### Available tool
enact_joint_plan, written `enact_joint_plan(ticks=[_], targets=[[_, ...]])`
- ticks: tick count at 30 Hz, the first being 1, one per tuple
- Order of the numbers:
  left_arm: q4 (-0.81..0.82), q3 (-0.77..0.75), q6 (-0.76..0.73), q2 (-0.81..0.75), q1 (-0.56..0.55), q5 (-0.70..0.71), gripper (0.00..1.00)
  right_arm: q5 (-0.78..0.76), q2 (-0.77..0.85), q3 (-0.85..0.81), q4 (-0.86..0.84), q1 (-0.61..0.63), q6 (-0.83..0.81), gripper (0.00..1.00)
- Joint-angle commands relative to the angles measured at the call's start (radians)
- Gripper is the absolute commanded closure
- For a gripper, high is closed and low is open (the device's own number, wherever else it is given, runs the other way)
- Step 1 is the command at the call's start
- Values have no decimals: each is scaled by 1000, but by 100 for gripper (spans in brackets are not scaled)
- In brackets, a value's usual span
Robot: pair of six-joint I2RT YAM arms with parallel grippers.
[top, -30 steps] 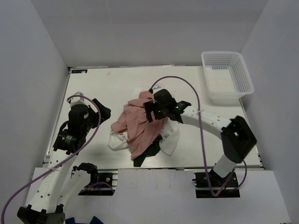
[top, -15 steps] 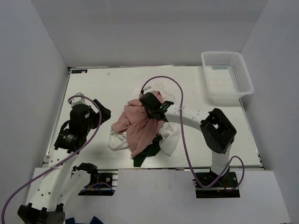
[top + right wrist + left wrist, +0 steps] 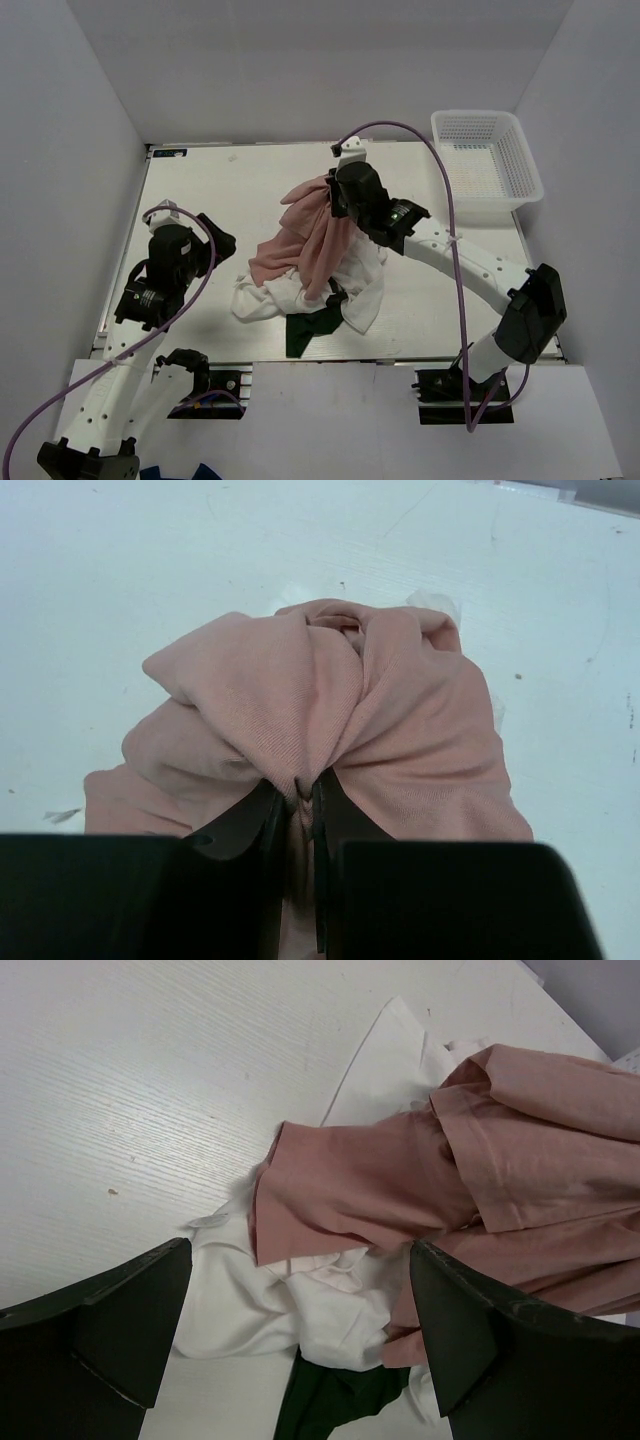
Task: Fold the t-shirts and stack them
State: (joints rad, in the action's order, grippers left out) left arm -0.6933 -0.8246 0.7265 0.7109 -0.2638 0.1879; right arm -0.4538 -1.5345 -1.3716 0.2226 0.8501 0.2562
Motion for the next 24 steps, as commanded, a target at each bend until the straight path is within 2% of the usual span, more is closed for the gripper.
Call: enact_joint_plan(ticks=[1, 7, 11, 17, 24], targets=[[-9, -13, 17, 10, -3, 13, 0, 50, -6, -81, -35, -25, 26, 100], [-9, -33, 17, 45, 6, 24, 0, 87, -50, -187, -52, -72, 46, 100], [-31, -42, 27, 65, 6, 39, 0, 139, -53, -185, -104, -92, 25, 100], [0, -12, 27, 65, 6, 70, 0, 181, -65, -213, -88, -135, -18, 100], [35, -85, 1, 136, 6, 113, 0, 305, -168, -380, -34, -220, -46, 100]])
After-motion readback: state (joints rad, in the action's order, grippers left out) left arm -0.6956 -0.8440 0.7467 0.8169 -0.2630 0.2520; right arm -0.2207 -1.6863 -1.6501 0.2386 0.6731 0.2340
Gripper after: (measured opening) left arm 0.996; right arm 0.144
